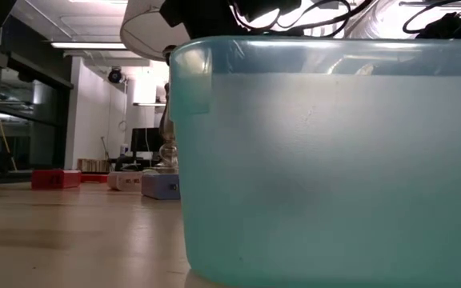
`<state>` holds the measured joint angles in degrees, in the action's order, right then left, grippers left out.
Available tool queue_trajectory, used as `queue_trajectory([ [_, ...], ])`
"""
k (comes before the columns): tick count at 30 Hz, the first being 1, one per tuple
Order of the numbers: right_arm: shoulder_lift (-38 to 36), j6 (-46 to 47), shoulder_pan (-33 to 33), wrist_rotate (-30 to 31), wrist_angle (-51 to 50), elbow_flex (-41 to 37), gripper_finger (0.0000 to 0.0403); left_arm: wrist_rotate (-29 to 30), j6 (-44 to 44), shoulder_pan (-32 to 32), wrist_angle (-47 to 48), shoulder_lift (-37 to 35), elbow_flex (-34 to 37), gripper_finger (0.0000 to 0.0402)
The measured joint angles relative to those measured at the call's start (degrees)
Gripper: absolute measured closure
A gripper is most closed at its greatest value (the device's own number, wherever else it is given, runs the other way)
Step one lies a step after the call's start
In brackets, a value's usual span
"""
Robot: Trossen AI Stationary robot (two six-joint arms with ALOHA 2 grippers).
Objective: Pick & Place Office items
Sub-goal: Put the top light blue digital clock into the green bin
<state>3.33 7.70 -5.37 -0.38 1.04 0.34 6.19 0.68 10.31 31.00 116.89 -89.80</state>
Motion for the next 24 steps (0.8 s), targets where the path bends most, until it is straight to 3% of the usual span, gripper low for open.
queue_trajectory([
  [14, -0.02, -0.02, -0.02, 0.0, 0.0, 0.0, 0.0256, 6.15, -4.74, 4.37, 0.92, -7.41, 0.0, 0.027],
  [24, -0.02, -0.01, 0.0, 0.0, 0.0, 0.0, 0.0256, 4.65, 3.23, 5.2, 8.43, -12.16, 0.79, 0.027],
])
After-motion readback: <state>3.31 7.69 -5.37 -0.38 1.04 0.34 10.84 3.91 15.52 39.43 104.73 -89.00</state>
